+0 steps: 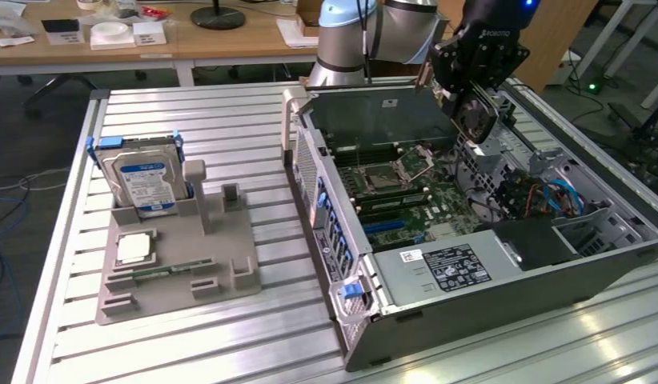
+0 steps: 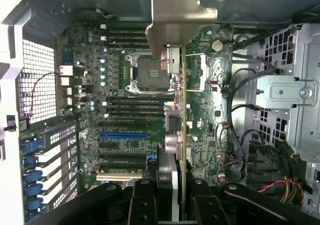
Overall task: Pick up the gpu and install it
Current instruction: 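Insert the gpu into the slot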
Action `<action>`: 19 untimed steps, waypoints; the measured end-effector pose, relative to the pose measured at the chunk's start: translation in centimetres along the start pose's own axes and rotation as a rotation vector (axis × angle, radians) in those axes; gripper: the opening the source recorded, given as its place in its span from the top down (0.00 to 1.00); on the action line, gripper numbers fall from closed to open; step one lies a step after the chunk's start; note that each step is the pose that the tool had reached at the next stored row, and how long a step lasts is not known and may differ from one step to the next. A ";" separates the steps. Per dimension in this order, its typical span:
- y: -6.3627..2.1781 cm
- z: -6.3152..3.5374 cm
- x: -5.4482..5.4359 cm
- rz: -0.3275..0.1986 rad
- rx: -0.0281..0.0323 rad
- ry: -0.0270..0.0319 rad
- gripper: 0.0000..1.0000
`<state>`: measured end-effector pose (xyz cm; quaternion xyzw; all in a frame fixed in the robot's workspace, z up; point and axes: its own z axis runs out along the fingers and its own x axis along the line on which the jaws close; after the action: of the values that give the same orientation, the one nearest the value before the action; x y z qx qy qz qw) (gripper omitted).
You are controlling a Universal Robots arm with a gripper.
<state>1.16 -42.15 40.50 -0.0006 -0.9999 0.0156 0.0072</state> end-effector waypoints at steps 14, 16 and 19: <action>0.00 0.00 0.0 -0.126 0.0018 -0.0039 0.72; 0.00 0.00 0.0 -0.154 0.0022 -0.0048 0.72; 0.00 0.00 0.0 -0.195 0.0029 -0.0060 0.72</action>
<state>1.16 -42.15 40.50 0.0969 -0.9951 0.0162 0.0057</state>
